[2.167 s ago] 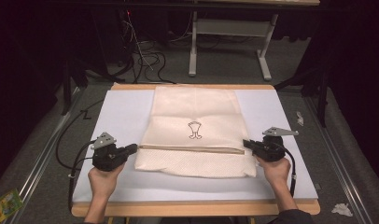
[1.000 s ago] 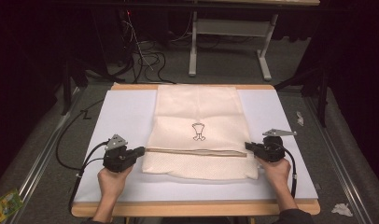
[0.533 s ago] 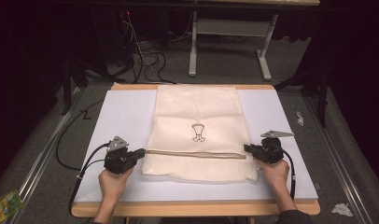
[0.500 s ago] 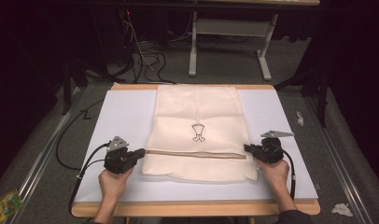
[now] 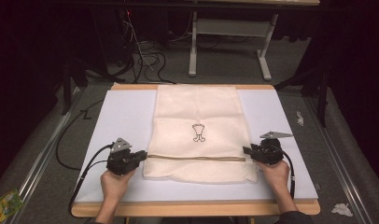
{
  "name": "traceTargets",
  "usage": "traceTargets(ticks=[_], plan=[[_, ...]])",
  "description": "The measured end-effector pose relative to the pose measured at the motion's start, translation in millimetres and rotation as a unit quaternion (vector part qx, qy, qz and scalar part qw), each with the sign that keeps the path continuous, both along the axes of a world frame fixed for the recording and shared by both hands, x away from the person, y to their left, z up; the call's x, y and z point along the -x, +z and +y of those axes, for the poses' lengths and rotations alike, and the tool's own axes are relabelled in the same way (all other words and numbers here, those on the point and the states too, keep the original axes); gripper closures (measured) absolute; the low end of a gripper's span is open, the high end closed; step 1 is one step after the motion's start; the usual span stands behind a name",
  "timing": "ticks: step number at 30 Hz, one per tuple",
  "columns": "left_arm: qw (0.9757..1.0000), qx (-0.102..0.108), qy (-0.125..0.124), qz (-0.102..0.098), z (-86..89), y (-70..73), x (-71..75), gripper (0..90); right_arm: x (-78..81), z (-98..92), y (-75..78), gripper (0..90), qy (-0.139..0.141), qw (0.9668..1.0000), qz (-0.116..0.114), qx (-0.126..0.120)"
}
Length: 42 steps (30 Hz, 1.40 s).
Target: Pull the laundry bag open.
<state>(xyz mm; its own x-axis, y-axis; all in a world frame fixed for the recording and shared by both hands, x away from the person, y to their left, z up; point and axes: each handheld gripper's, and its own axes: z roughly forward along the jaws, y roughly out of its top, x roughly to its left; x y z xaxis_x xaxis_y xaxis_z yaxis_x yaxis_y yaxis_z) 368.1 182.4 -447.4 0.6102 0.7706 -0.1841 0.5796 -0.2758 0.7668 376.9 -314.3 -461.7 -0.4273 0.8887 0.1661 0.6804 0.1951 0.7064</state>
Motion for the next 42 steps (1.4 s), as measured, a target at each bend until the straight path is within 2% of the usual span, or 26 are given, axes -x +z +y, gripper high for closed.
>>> traceTargets(ticks=[2,3,8,10,11,12,14,15,17,19,20,24,27,30,33,37,42], plan=[[1.0000,-0.003,0.000,-0.003,0.5,-0.5,-0.3,77.2,0.1,0.2,-0.7,60.9,0.000,1.0000,0.004,0.006],[1.0000,-0.003,-0.002,-0.007,2.7,-0.1,-0.6,75.3,1.5,-1.1,-0.5,58.9,-0.003,0.9999,-0.002,0.016],[0.9996,0.008,0.011,-0.027,7.1,3.9,-0.9,63.5,6.0,-7.5,5.9,54.0,-0.016,0.9996,-0.020,0.012],[0.9993,0.014,0.015,-0.032,9.0,4.8,0.1,61.9,9.7,-7.5,9.0,54.9,-0.018,0.9989,-0.031,0.029],[0.9993,0.014,0.015,-0.032,9.0,4.8,0.1,61.2,9.7,-7.5,9.0,54.9,-0.018,0.9989,-0.031,0.029],[0.9991,0.020,0.016,-0.034,11.1,5.9,1.3,60.4,14.2,-7.0,11.9,55.9,-0.018,0.9981,-0.042,0.041],[0.9989,0.023,0.017,-0.038,12.5,6.9,2.3,59.3,16.5,-7.7,13.9,56.6,-0.016,0.9978,-0.049,0.041],[0.9982,0.025,0.022,-0.050,16.3,8.8,4.9,57.6,20.4,-10.5,17.8,57.5,-0.017,0.9973,-0.063,0.033],[0.9976,0.028,0.030,-0.056,20.3,10.5,5.8,56.6,23.9,-14.8,21.6,57.9,-0.020,0.9967,-0.075,0.024],[0.9964,0.042,0.039,-0.062,25.5,13.7,7.8,56.0,26.7,-19.0,24.0,58.2,-0.026,0.9964,-0.080,0.014],[0.9964,0.042,0.039,-0.062,25.5,13.7,7.8,55.8,26.7,-19.0,24.0,58.2,-0.026,0.9964,-0.080,0.014],[0.9932,0.058,0.052,-0.086,35.0,22.1,14.5,55.9,31.6,-29.5,31.6,58.7,-0.033,0.9954,-0.090,-0.001],[0.9936,0.055,0.051,-0.085,38.0,24.8,14.7,55.2,36.5,-32.9,37.3,58.9,-0.035,0.9940,-0.103,-0.012],[0.9934,0.060,0.053,-0.082,42.1,25.9,13.0,53.8,39.1,-38.0,38.8,59.3,-0.038,0.9927,-0.112,-0.022],[0.9922,0.067,0.062,-0.086,45.8,28.0,12.8,53.3,43.3,-44.7,39.9,60.7,-0.047,0.9883,-0.141,-0.035],[0.9916,0.063,0.072,-0.086,49.6,27.2,8.6,53.2,43.8,-54.1,36.6,61.2,-0.060,0.9876,-0.140,-0.040],[0.9904,0.070,0.084,-0.085,53.1,23.1,2.5,53.1,44.0,-64.5,29.3,61.2,-0.078,0.9866,-0.135,-0.048]])
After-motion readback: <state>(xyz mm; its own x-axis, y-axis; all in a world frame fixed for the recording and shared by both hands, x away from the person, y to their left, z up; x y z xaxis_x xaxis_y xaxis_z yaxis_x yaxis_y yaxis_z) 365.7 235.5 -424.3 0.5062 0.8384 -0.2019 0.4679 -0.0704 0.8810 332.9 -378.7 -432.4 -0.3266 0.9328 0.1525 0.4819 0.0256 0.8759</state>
